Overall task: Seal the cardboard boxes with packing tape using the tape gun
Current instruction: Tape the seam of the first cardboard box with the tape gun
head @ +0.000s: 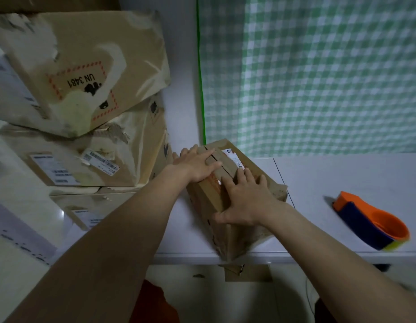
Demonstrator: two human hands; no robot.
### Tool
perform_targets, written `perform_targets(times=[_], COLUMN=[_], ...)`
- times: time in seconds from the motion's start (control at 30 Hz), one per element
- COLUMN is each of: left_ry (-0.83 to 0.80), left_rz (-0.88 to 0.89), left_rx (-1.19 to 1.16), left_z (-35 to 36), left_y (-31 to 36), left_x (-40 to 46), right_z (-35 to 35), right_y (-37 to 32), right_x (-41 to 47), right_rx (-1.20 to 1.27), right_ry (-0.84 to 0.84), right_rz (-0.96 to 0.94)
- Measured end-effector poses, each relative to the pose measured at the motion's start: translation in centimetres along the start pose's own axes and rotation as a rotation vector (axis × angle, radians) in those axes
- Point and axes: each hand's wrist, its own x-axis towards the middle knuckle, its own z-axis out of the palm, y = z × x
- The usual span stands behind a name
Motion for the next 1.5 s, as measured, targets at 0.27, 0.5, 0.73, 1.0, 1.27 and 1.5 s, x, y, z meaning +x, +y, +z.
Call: perform_targets(times=[0.27, 0.5, 0.73, 1.0, 1.27, 1.5], left_ry=[0.020, 0.025, -0.033, 0.016, -0.007, -0.055], left_rz=[-0.034, 0.060, 0.346, 0.384, 0.326, 0.325], left_rx=[0.040, 0.047, -0.004, 0.006, 0.204, 0.181], left_z=[-0.7, -0.2, 0.4, 2.4, 1.5, 2.9], left_y=[1.0, 2.9, 5.1, 8.8, 15.1, 19.7], left_x=[-1.6, -4.2, -5.7, -5.3, -4.9, -5.0], right_z=[-1.7, -1.9, -1.5, -0.2, 1.0, 3.5], right_y=[4.0, 5.5, 7.4, 9.9, 12.6, 18.5], right_x=[-0.3, -1.3, -2.3, -3.1, -4.7, -6.8], right_rx=[-0.021, -0.053, 0.066, 0.126, 0.277, 0.329], right_ry=[-0.013, -0.007, 0.073, 0.119, 0.183, 0.259], right_rz=[0.048, 0.108, 0.119, 0.239, 0.093, 0.351])
